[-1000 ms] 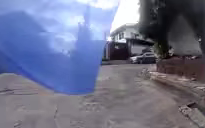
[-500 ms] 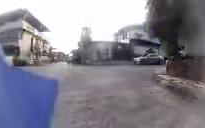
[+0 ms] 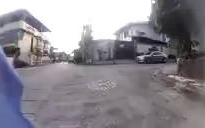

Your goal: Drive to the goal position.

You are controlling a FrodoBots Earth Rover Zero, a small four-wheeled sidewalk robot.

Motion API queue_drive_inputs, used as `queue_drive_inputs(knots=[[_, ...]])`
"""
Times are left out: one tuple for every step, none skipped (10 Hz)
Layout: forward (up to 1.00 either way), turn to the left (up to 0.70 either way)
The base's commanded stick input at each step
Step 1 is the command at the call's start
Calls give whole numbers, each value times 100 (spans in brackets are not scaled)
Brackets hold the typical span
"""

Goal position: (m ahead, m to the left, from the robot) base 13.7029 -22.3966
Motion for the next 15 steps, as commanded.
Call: queue_drive_inputs(knots=[[85,-13],[85,-27],[85,-34],[85,-34],[85,-30],[85,-13],[85,12],[85,12],[85,12],[85,15],[85,12],[85,-8],[85,-29],[85,-34],[85,-34]])
